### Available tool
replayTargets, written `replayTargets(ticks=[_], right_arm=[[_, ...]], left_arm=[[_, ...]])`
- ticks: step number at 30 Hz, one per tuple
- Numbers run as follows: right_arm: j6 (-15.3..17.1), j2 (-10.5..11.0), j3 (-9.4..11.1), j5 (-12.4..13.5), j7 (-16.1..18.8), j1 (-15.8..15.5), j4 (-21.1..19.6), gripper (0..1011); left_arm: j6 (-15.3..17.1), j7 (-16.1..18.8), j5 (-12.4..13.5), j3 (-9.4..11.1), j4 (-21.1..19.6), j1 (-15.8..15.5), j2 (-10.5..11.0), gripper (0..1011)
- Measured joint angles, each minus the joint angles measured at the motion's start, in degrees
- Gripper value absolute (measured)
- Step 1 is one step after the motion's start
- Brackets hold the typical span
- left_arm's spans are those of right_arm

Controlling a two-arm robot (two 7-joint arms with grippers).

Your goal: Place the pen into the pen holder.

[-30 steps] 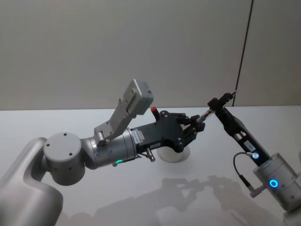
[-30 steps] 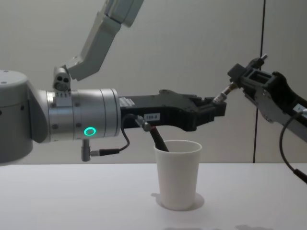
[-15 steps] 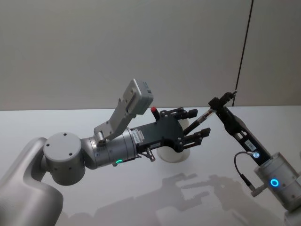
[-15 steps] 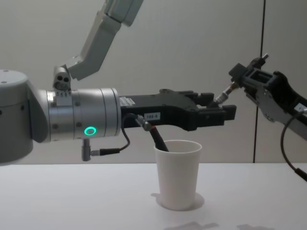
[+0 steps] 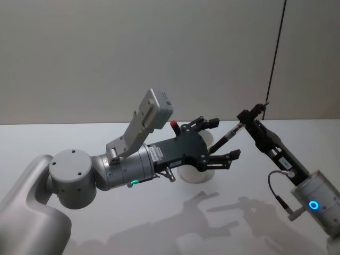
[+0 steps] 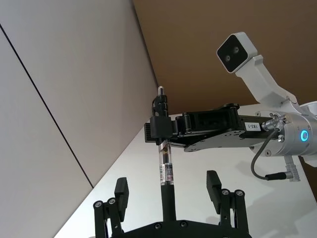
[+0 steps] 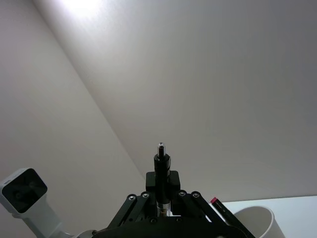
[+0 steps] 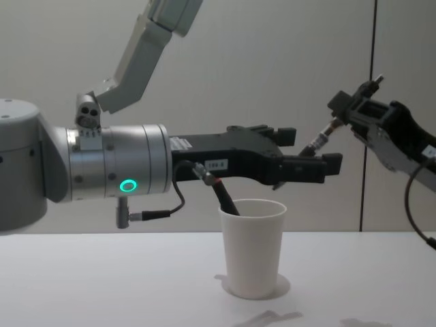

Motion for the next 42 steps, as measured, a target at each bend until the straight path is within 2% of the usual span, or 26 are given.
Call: replayTargets(ticks=[22,42], right_arm=[[2.31,4.11,2.08,-5.36,-3.84,-1.32,-5.62,148],[6.26,7.11,4.36,-10.53,-4.38,2.41,-6.65,148]], left_arm=[[0.01,-0.02,0.00,0.00,0.00,0.00,0.00,1004],[0.01,-0.02,0.00,0.00,0.00,0.00,0.00,1004]])
